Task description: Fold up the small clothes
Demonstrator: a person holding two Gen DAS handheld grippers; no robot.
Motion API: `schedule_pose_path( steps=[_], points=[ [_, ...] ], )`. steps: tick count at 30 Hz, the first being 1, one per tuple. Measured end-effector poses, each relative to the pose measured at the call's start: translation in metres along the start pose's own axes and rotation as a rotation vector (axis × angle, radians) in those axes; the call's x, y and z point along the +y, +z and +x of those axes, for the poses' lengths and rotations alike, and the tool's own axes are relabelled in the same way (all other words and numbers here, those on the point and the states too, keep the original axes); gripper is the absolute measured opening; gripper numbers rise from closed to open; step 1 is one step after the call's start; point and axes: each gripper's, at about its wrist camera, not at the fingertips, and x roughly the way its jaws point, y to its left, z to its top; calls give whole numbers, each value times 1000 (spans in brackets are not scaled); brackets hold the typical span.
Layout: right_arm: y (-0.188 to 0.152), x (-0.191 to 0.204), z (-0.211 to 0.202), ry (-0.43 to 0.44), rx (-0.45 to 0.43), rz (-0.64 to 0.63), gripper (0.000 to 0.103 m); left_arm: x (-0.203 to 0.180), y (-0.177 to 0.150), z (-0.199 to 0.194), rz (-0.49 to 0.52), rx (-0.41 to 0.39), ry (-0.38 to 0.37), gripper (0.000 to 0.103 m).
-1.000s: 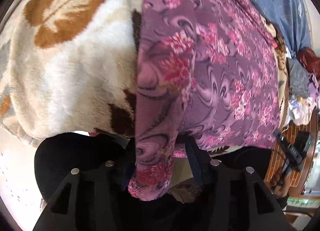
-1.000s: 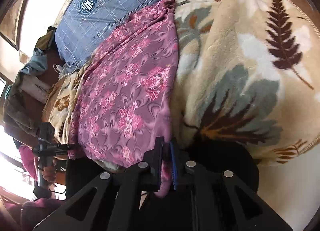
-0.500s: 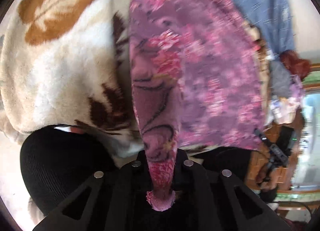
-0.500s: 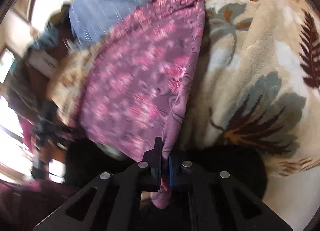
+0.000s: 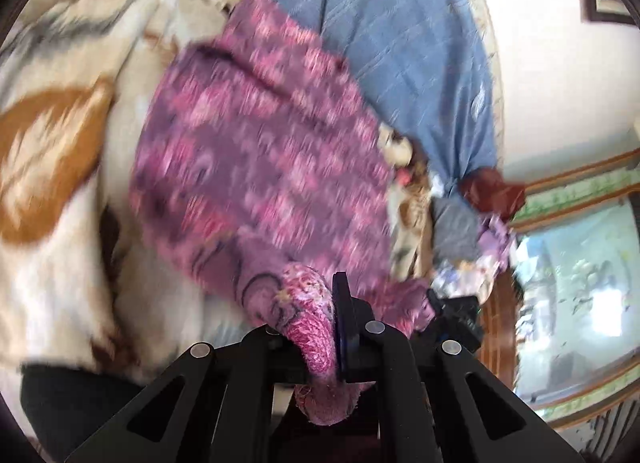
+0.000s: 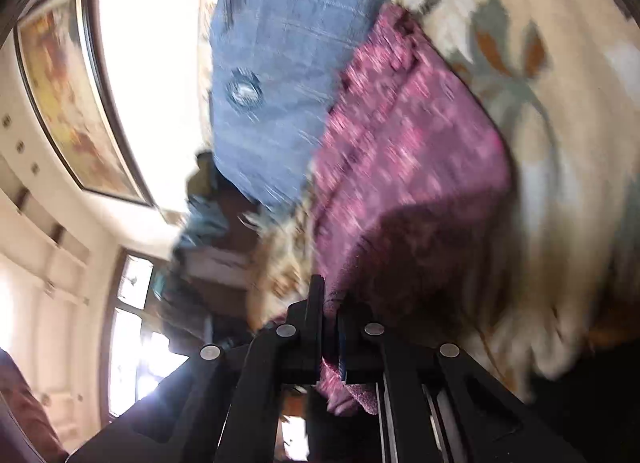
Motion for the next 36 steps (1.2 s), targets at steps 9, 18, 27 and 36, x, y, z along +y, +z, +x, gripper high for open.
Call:
schedule_pose_path(
  steps=[9, 18, 27, 36],
  points=[
    [109, 10, 31, 44, -120, -17, 7, 7, 110, 36, -29, -141, 32, 7],
    [220, -29, 89, 34, -216, 77, 9, 38, 237, 113, -151, -199, 101, 7],
    [290, -38, 109, -224, -270, 34, 21, 63, 302, 194, -240, -80, 221, 9],
    [291, 0, 163, -553, -92, -285, 69, 48, 283, 191, -178, -147, 135, 56]
  ],
)
